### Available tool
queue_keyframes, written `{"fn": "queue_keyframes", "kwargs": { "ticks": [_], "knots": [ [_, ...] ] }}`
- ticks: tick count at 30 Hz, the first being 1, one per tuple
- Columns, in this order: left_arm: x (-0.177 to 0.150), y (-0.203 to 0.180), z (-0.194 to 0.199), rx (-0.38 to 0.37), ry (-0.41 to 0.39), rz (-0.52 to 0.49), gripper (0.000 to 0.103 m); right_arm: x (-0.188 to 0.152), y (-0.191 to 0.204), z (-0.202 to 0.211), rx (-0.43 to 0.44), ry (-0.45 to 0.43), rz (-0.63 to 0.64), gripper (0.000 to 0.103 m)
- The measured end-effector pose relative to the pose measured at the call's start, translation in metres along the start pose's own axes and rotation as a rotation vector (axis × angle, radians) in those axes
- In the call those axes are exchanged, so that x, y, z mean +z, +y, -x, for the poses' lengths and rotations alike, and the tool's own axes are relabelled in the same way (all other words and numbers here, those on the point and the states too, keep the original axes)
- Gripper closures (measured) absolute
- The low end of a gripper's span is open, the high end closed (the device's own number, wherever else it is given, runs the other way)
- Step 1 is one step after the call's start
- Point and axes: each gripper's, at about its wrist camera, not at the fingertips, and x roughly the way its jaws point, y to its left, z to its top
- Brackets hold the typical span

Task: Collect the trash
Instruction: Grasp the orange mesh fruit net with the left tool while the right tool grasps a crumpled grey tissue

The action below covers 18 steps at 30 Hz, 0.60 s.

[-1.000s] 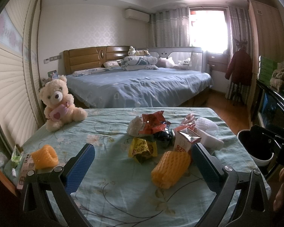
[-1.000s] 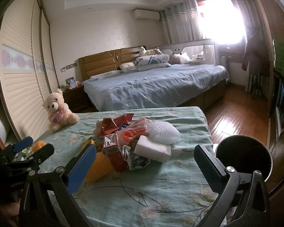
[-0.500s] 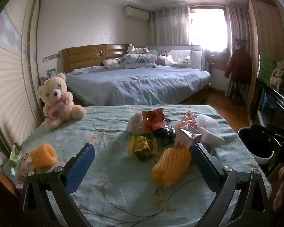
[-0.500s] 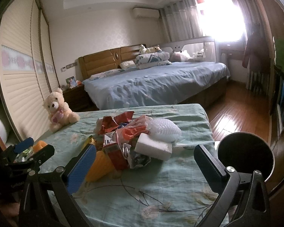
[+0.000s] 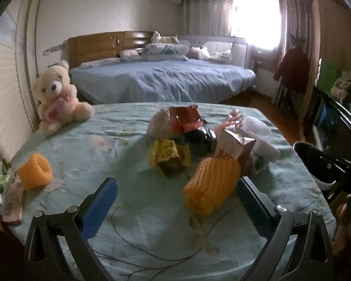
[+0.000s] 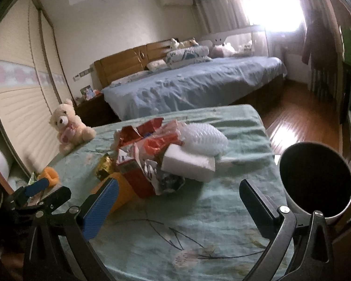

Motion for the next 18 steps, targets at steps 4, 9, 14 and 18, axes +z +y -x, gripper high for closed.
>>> {"fn": "queue_keyframes", "kwargs": {
  "ticks": [4,9,14,18],
  "knots": [
    [0.001,-0.005,-0.014,-0.014,0.026,-0.021,0.006,-0.003,-0.004,-0.014,0.011,0.047,0.002,0.002],
    [0.003,-0.010,-0.032,-0.042,0.061,-0.042,0.010,-0.006,-0.008,-0.037,0.040,0.134,-0.012,0.017],
    [0.004,-0.012,-0.047,-0.061,0.079,-0.062,0.016,-0.006,-0.012,-0.062,0.058,0.186,-0.035,0.026],
    [0.002,-0.014,-0.061,-0.086,0.113,-0.067,0.030,-0.006,-0.017,-0.080,0.084,0.220,-0.077,0.030]
  ]
}}
